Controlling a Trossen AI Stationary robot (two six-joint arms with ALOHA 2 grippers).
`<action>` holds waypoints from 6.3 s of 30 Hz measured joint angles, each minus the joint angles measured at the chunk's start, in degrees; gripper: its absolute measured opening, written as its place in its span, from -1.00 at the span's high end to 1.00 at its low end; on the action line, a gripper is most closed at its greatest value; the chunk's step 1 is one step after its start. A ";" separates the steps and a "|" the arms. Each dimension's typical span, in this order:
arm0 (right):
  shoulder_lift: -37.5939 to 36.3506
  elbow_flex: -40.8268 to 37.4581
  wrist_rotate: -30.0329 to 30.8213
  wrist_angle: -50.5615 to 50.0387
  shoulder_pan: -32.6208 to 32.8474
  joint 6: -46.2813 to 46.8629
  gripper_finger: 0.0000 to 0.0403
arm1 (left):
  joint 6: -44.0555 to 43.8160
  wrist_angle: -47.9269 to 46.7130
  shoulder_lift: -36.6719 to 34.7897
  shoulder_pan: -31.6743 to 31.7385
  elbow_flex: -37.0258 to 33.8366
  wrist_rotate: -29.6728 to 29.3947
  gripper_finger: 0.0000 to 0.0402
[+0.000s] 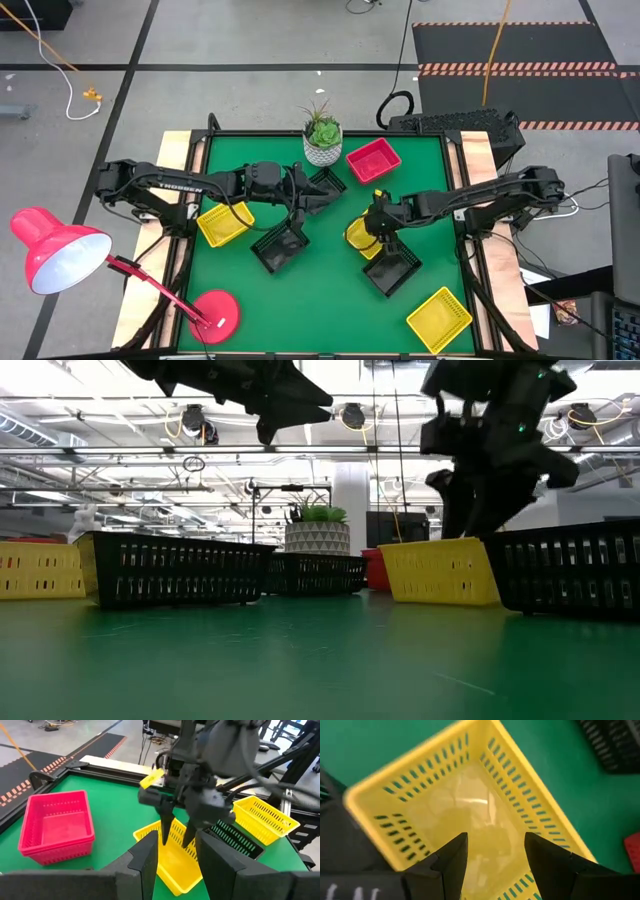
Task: Stack baskets by color
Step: Stack the top right yellow bin on the bottom right yellow bin
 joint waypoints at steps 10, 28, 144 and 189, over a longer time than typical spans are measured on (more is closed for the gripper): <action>6.70 0.00 -0.22 1.19 -4.40 -2.37 0.05 | 0.20 0.29 0.00 0.20 0.00 0.00 0.35; 6.16 1.25 4.81 6.79 -7.04 -6.82 0.05 | 0.57 -0.28 0.00 0.26 0.00 0.02 0.35; 10.08 31.42 -1.23 -44.65 65.11 50.37 0.96 | -3.78 -6.57 0.00 -5.23 0.00 -7.59 0.35; 12.56 22.88 -7.47 -31.49 64.53 61.00 0.96 | -3.63 -6.02 -0.02 -5.38 0.00 -8.00 0.35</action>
